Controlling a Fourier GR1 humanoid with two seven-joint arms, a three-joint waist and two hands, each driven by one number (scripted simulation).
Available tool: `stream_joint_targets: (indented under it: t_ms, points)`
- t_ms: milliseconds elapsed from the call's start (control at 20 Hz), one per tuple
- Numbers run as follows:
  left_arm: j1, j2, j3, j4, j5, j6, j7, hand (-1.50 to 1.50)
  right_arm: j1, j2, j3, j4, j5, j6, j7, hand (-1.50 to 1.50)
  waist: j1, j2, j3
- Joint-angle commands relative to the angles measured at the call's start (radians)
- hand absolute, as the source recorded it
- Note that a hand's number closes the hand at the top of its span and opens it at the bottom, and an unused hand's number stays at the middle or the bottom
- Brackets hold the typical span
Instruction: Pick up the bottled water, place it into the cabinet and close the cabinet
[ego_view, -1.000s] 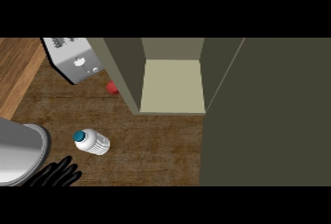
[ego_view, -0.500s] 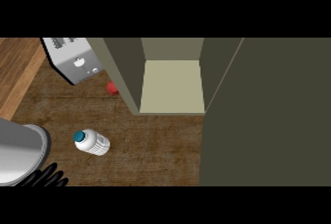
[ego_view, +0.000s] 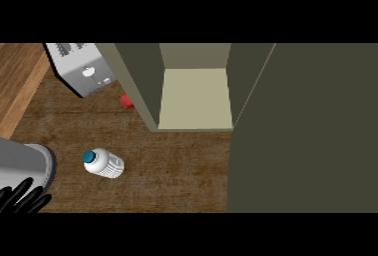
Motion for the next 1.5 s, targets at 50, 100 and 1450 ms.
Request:
stream_joint_targets:
  t_ms: [50, 100, 1450]
  points:
    - [-0.028, -0.002, 0.047, -0.067, 0.097, 0.044, 0.02, -1.5, 0.053, 0.009, -0.001, -0.231, -0.155, -0.032, 0.115, -1.5, -0.006, 0.004, -0.001]
    - [-0.001, 0.014, 0.065, -0.066, 0.125, 0.027, 0.034, -1.5, 0.124, -0.024, -0.062, -0.219, -0.19, 0.034, 0.068, -1.5, -0.012, 0.001, 0.0]
    - [-0.497, -0.095, 0.0, 0.704, -0.412, -0.058, -0.212, -1.5, 0.222, -0.002, -0.114, -0.169, -0.258, 0.15, -0.055, -1.5, -0.032, 0.007, -0.002]
